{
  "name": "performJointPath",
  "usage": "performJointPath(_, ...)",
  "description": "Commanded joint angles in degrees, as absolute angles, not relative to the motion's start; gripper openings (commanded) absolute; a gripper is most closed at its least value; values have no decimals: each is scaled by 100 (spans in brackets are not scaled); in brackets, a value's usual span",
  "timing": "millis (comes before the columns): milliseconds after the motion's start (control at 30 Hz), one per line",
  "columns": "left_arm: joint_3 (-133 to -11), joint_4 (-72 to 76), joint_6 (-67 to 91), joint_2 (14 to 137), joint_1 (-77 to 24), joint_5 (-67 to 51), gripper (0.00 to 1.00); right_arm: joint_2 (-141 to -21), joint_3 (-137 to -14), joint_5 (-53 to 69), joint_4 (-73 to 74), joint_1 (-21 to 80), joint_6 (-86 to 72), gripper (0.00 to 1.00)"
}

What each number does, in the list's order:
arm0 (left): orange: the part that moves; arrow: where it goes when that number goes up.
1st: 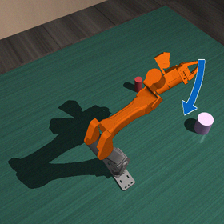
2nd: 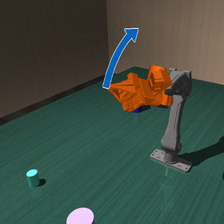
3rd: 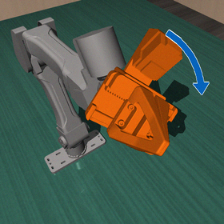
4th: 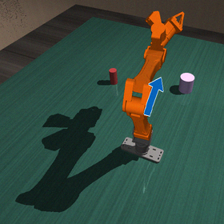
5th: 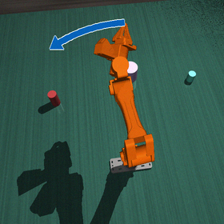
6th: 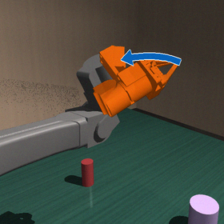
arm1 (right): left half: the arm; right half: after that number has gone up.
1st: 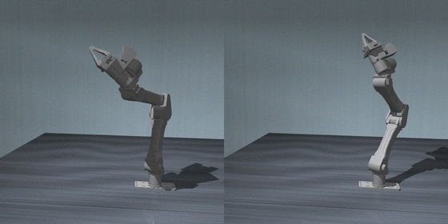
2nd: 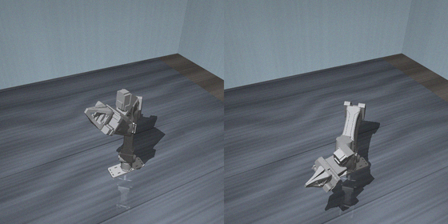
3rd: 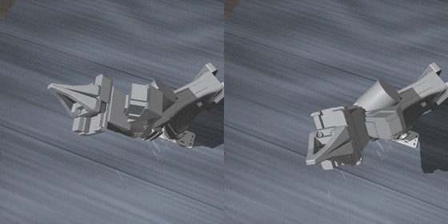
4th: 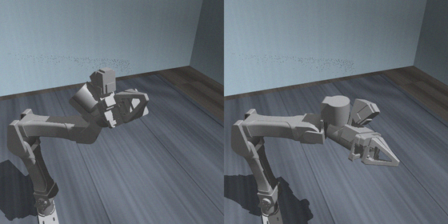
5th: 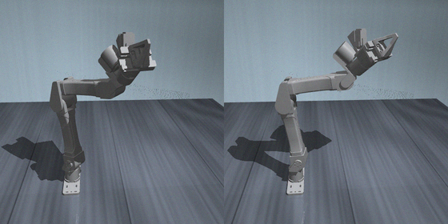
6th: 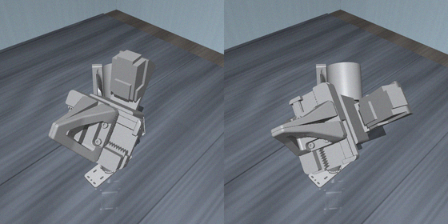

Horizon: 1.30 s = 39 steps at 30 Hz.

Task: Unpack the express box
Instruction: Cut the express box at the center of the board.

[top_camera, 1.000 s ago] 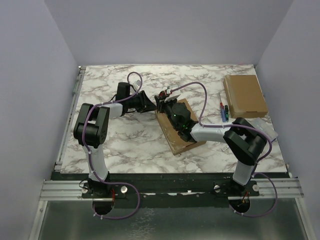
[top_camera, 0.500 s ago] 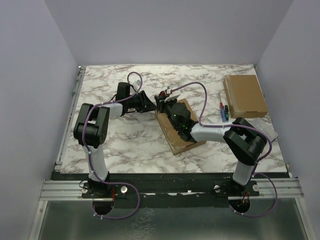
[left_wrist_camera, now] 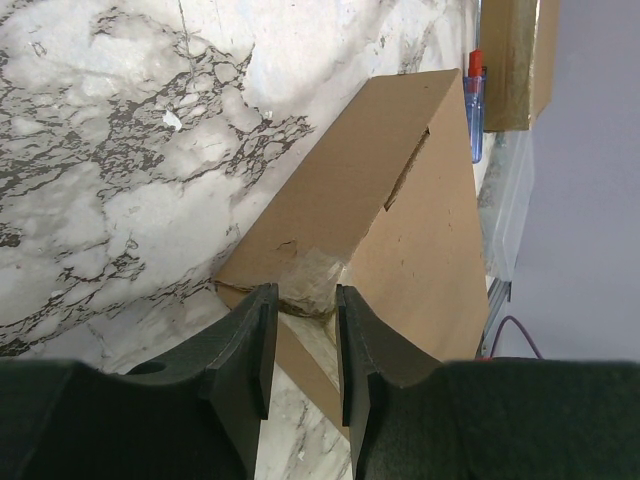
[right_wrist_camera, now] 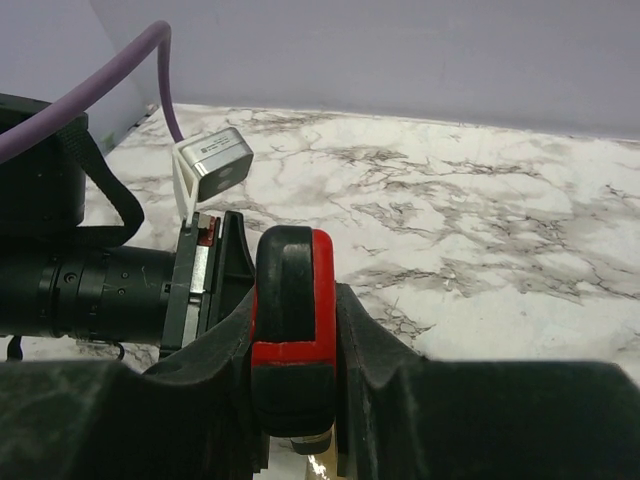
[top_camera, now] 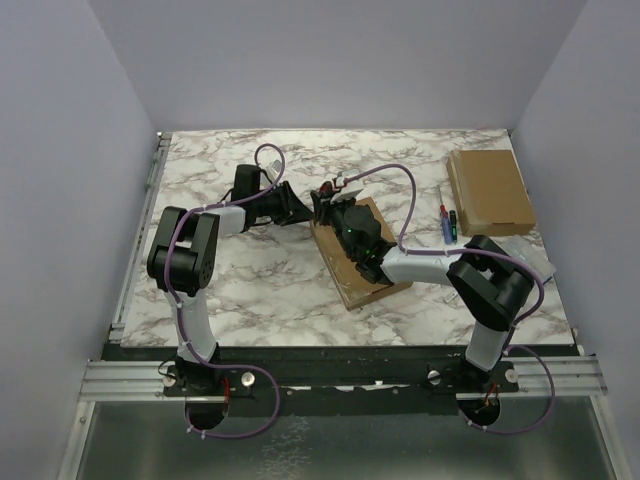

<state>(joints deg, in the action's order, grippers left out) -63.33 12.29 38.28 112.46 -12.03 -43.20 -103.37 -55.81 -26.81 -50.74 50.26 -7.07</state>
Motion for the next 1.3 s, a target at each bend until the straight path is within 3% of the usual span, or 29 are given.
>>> performJointPath(0, -6365, 870, 3568, 11452, -1213, -4037, 33, -10174, -5628, -2991, -4864, 5057, -967, 0)
performJointPath(300, -6363, 839, 3568, 11485, -1209, -3965, 33, -9967, -5616, -3384, -4386, 5045, -1511, 0)
performJointPath(1000, -6394, 791, 3542, 11505, -1226, -3923, 32, -10196, -5268, -3019, -4928, 5054, -626, 0)
performJointPath(1267, -6399, 773, 3553, 11524, -1223, -3898, 32, -10043, -5229, -2677, -4756, 5078, -1051, 0)
